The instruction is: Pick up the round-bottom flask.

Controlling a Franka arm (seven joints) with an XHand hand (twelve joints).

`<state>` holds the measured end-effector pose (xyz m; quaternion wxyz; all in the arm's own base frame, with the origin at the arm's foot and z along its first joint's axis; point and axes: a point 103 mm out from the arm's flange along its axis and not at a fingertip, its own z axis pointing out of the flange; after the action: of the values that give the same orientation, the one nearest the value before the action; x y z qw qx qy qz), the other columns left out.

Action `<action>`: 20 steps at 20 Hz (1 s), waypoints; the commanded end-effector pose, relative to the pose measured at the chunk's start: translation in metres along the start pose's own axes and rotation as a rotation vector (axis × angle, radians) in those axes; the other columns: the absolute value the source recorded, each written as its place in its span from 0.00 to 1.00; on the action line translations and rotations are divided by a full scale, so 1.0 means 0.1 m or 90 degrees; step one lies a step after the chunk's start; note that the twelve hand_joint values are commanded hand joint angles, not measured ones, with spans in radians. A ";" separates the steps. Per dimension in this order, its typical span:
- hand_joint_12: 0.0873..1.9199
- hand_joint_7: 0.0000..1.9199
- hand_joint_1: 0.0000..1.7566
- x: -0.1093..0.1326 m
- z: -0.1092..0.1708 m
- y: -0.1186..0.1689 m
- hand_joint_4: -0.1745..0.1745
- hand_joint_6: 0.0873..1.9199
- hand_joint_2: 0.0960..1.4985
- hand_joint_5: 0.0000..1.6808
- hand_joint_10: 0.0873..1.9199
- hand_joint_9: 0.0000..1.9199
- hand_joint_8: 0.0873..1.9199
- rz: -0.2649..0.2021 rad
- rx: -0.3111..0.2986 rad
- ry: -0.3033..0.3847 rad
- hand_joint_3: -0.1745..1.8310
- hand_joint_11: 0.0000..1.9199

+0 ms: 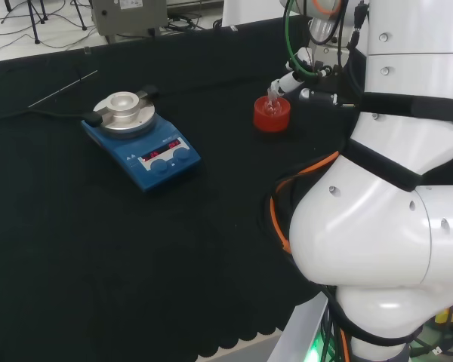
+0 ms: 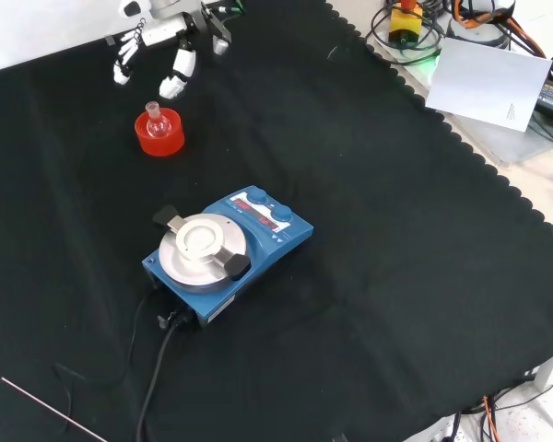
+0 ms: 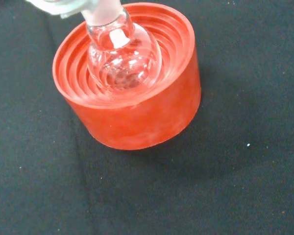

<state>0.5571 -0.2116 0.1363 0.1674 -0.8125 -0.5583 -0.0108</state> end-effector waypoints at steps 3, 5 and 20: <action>0.67 0.12 0.44 0.02 0.15 0.10 0.39 0.00 0.41 0.30 0.34 0.18 0.31 0.001 0.007 0.025 0.36 0.00; 0.66 0.12 0.44 0.02 0.18 0.13 0.38 0.00 0.41 0.30 0.34 0.18 0.31 0.000 0.009 0.028 0.36 0.00; 0.66 0.12 0.45 0.07 0.31 0.21 0.40 0.00 0.40 0.33 0.33 0.18 0.31 -0.019 -0.001 0.037 0.36 0.00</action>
<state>0.5734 -0.2048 0.1056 0.1786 -0.8063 -0.5626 -0.0368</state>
